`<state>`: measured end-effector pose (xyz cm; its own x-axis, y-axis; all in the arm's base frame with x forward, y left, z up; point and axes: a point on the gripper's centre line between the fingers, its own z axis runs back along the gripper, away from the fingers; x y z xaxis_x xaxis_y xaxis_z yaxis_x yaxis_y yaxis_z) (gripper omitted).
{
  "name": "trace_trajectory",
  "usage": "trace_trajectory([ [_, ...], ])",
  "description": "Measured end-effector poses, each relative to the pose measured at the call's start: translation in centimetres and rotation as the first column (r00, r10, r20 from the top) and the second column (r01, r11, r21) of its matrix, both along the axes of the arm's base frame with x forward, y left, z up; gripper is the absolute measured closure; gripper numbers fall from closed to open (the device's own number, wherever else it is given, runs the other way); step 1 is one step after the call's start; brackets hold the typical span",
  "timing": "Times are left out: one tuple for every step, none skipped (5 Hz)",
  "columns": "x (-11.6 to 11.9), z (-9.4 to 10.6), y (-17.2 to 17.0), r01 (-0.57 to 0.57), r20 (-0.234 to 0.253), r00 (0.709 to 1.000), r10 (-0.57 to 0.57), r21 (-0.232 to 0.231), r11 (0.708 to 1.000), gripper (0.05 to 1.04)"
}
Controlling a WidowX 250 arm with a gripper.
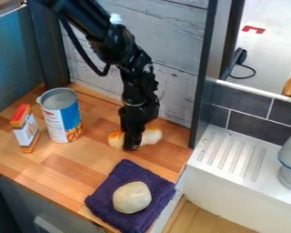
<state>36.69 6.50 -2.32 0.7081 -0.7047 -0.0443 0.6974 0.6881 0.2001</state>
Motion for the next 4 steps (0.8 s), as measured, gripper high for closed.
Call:
trace_trajectory([
  [-0.6, -0.1, -0.2, -0.027, 0.011, 1.0, 0.027, -0.021, 0.999, 0.087],
  [-1.2, 3.7, 0.2, -0.079, 0.101, 0.991, 0.087, -0.079, 0.994, 0.08],
  [-3.1, 9.1, 1.4, -0.187, 0.228, 0.949, 0.22, -0.157, 0.97, 0.083],
  [-7.6, 12.5, 2.4, -0.381, 0.189, 0.882, 0.432, -0.254, 0.889, 0.083],
])
